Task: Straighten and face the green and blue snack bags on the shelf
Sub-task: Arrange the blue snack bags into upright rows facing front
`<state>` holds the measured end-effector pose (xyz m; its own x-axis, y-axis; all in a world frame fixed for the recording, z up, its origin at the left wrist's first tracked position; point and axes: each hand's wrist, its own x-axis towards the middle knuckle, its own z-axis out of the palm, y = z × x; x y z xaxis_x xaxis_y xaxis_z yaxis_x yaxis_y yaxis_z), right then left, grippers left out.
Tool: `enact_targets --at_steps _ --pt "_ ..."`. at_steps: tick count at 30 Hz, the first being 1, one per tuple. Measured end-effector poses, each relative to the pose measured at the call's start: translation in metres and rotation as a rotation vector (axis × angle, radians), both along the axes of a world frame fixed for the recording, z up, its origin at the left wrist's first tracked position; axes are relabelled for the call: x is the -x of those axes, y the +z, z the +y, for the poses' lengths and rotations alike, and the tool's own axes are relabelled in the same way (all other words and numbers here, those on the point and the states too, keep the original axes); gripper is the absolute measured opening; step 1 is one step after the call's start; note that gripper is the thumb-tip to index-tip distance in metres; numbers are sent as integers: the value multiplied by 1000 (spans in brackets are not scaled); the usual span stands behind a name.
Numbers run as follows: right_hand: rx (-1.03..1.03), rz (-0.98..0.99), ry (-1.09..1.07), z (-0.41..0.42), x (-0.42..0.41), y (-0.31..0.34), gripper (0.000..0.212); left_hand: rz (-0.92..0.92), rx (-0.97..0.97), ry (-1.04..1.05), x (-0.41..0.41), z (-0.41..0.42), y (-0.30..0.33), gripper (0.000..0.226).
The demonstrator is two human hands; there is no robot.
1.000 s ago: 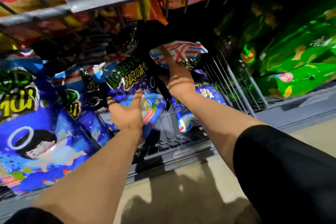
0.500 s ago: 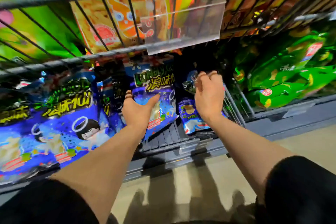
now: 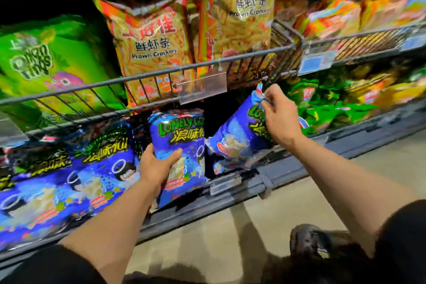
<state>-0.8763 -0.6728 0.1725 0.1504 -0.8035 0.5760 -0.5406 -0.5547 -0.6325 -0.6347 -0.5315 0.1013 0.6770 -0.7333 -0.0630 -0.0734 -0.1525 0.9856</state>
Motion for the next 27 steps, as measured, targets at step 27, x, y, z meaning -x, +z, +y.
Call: enact_targets --at_steps 27 --pt "-596 -145 509 17 -72 -60 21 -664 -193 -408 -24 23 -18 61"
